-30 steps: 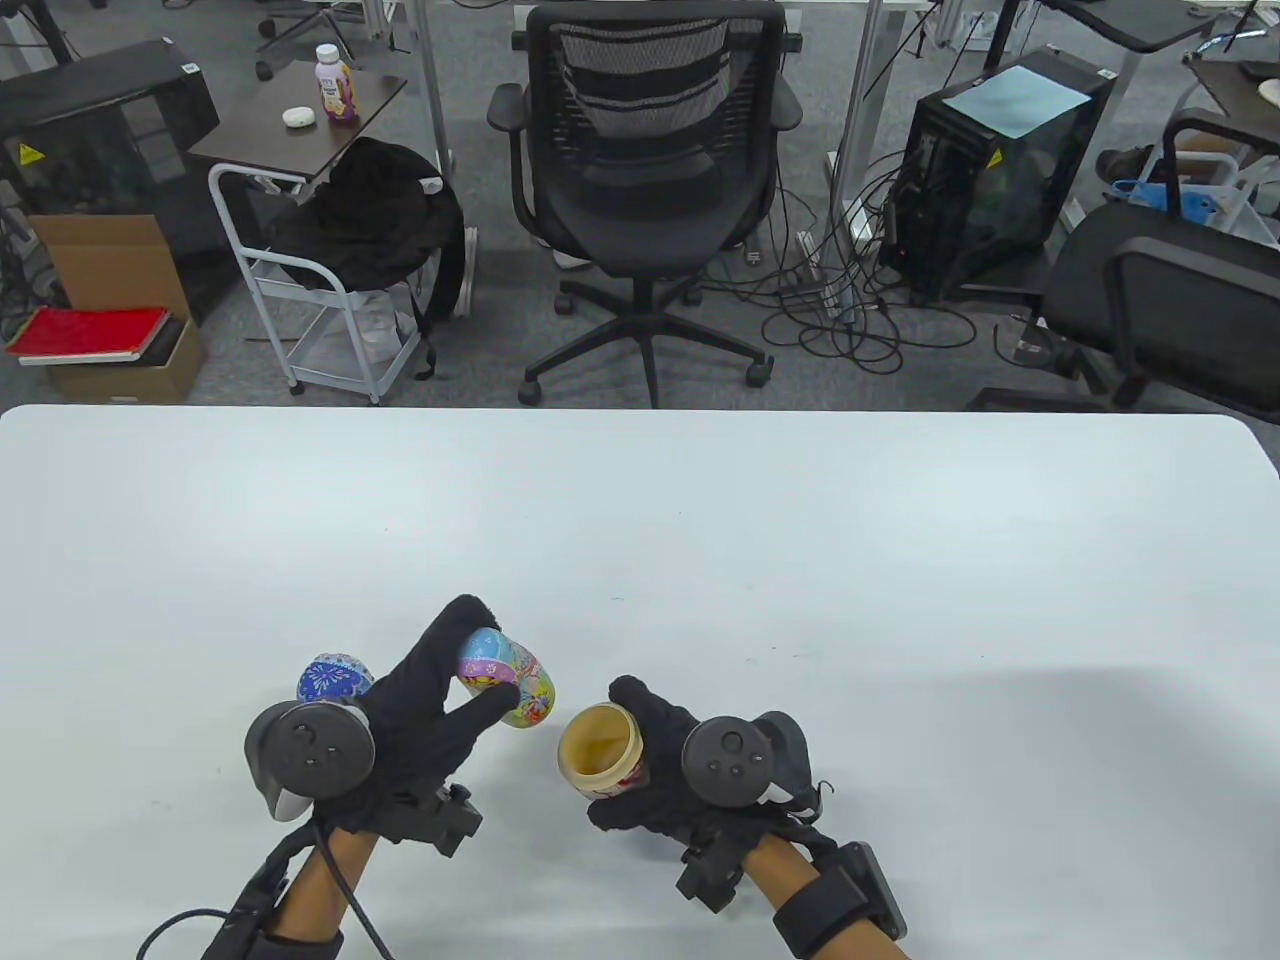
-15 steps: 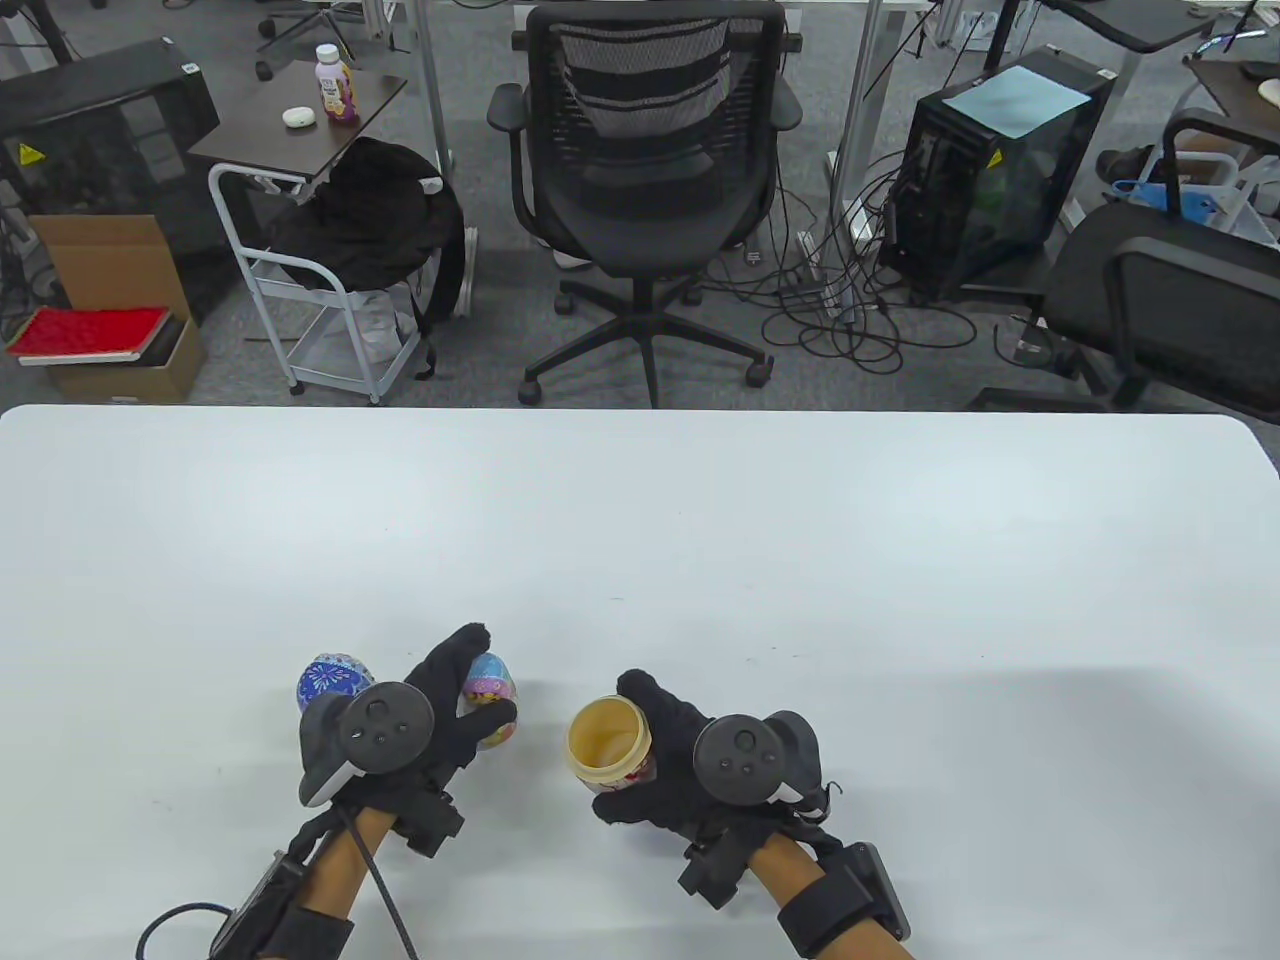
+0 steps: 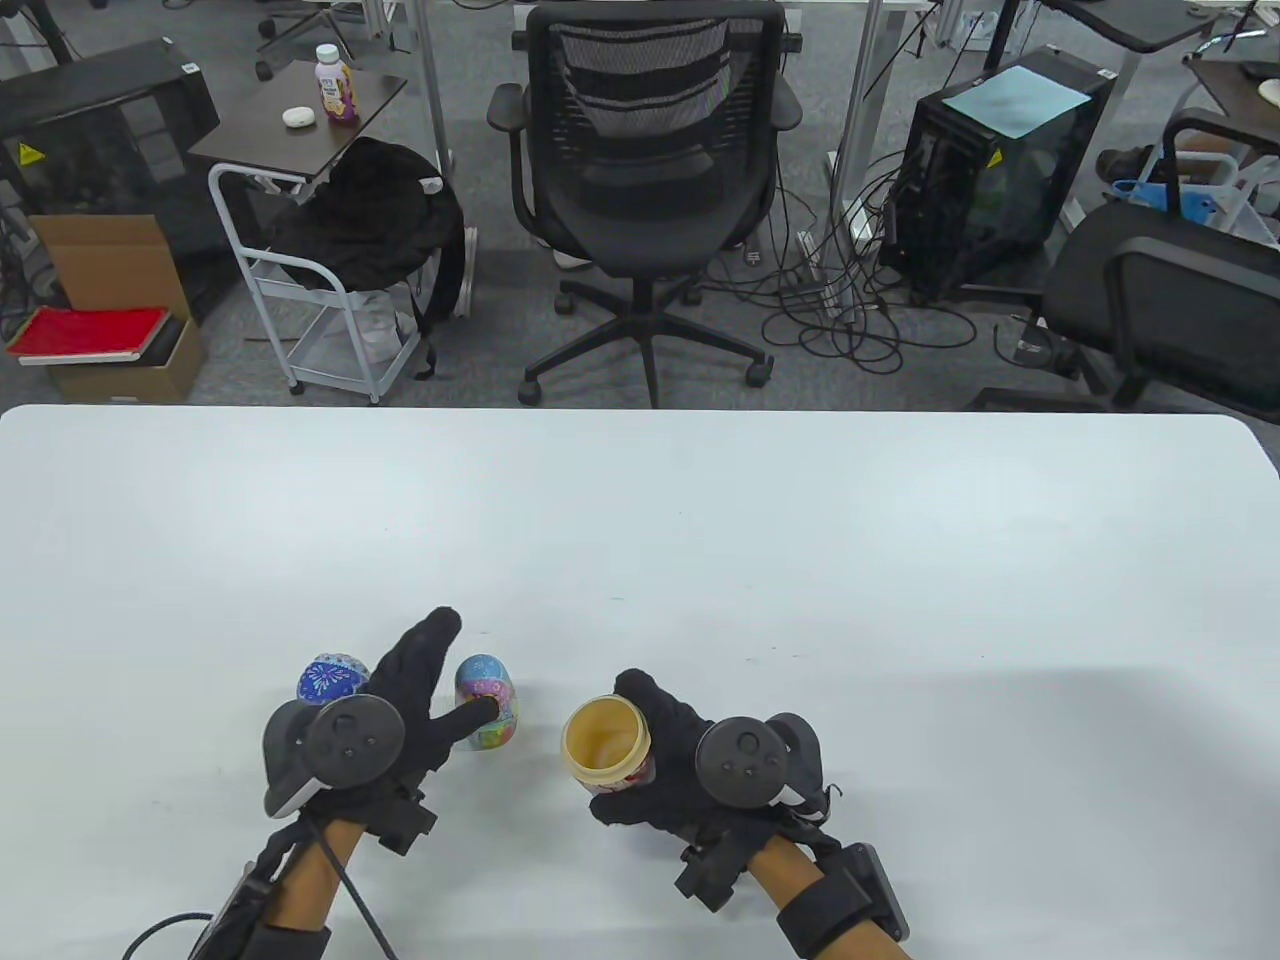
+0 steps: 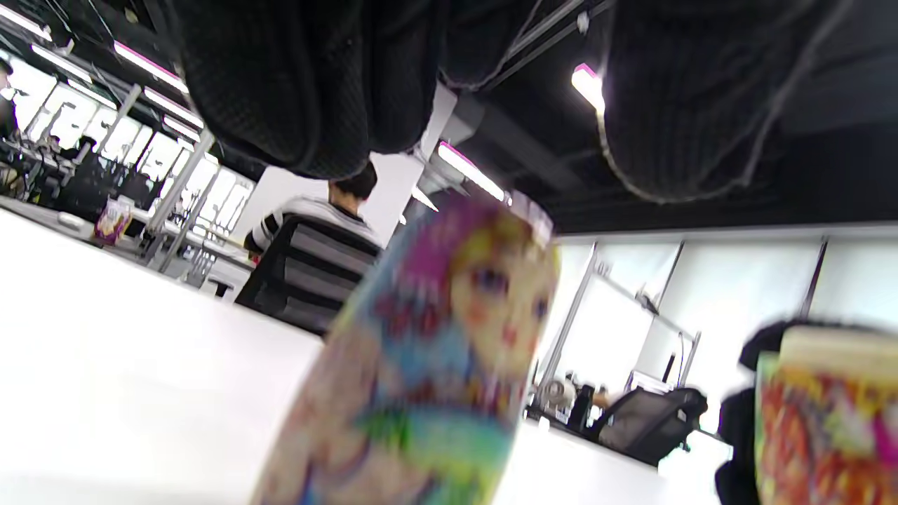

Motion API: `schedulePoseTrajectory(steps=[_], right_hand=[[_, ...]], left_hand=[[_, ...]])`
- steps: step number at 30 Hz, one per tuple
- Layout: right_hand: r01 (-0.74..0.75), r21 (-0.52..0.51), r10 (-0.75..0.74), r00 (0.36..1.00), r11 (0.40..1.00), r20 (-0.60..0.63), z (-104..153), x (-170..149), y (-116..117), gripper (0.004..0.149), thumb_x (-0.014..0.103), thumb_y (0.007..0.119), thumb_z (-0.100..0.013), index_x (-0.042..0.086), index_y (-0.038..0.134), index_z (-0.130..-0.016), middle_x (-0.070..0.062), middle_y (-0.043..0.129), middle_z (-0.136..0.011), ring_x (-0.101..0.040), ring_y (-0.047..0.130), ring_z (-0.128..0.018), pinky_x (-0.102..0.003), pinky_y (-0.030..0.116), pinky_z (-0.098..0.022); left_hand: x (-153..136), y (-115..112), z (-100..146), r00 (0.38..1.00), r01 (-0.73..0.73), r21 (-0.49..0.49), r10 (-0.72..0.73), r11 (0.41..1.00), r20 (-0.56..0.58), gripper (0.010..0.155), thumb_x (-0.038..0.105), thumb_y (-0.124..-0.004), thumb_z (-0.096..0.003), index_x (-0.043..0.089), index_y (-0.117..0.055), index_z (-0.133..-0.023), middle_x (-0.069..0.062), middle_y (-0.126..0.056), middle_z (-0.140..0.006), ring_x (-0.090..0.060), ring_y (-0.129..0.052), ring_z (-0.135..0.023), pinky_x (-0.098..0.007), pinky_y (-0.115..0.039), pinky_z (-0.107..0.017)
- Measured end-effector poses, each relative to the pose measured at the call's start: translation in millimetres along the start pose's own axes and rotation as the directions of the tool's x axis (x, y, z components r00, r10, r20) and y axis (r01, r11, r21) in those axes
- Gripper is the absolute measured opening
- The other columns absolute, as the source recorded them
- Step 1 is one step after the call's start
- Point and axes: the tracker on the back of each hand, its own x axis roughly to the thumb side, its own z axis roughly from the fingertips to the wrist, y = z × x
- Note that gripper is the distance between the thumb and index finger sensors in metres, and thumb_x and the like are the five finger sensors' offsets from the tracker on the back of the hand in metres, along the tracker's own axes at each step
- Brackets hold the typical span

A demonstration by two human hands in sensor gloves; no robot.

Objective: Separate nested Russian dolls into individual dolls

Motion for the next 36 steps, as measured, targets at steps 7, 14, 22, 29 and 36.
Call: schedulePoseTrajectory(steps=[7, 14, 22, 29, 36], right_hand=[[0.039, 0.013, -0.039, 0.999, 0.999, 0.014, 0, 2, 4, 0.115, 0.057, 0.097, -0.030, 0.008, 0.030, -0.111, -0.023, 0.060, -0.108, -0.047, 0.075, -0.093, -0.052, 0.078, -0.061], [0.024, 0.013, -0.024, 0.999, 1.000, 0.024, 2, 1, 4, 0.115, 0.057, 0.097, -0.030, 0.008, 0.030, -0.111, -0.024, 0.060, -0.108, -0.046, 0.074, -0.094, -0.052, 0.077, -0.062], [0.049, 0.020, -0.050, 0.999, 0.999, 0.022, 2, 2, 6, 0.116, 0.056, 0.097, -0.030, 0.007, 0.029, -0.111, -0.024, 0.059, -0.108, -0.045, 0.072, -0.094, -0.052, 0.076, -0.063], [0.051, 0.040, -0.052, 0.998, 0.998, 0.021, 0, 4, 10, 0.116, 0.055, 0.098, -0.030, 0.007, 0.030, -0.111, -0.024, 0.059, -0.108, -0.044, 0.072, -0.095, -0.052, 0.075, -0.064], [0.027, 0.036, -0.028, 0.999, 0.999, 0.027, -1, 5, 11, 0.117, 0.055, 0.098, -0.030, 0.006, 0.030, -0.111, -0.025, 0.060, -0.108, -0.044, 0.073, -0.095, -0.052, 0.075, -0.065]], left_hand=[[-51, 27, 19, 0.897, 0.350, -0.174, -0.383, 0.920, -0.221, 0.101, 0.065, -0.081, -0.0483, 0.014, -0.029, -0.118, -0.032, -0.045, -0.116, -0.061, -0.056, -0.099, -0.062, -0.061, -0.069], [-78, 0, 18, 0.902, 0.190, -0.319, -0.293, 0.928, -0.315, 0.103, 0.063, -0.084, -0.0467, 0.013, -0.028, -0.118, -0.035, -0.040, -0.116, -0.061, -0.056, -0.098, -0.063, -0.062, -0.069], [-88, -4, 17, 0.911, 0.179, -0.241, -0.253, 0.954, -0.325, 0.095, 0.054, -0.087, -0.0506, 0.012, -0.032, -0.115, -0.031, -0.058, -0.110, -0.051, -0.079, -0.089, -0.055, -0.074, -0.064], [-53, 27, 7, 0.957, 0.163, -0.164, -0.196, 0.973, -0.211, 0.095, 0.056, -0.087, -0.0505, 0.010, -0.036, -0.116, -0.030, -0.061, -0.109, -0.049, -0.081, -0.088, -0.054, -0.075, -0.064], [4, 43, 3, 0.996, 0.080, -0.092, -0.082, 0.992, -0.019, 0.094, 0.058, -0.087, -0.0508, 0.010, -0.039, -0.116, -0.029, -0.063, -0.109, -0.048, -0.083, -0.087, -0.053, -0.076, -0.064]])
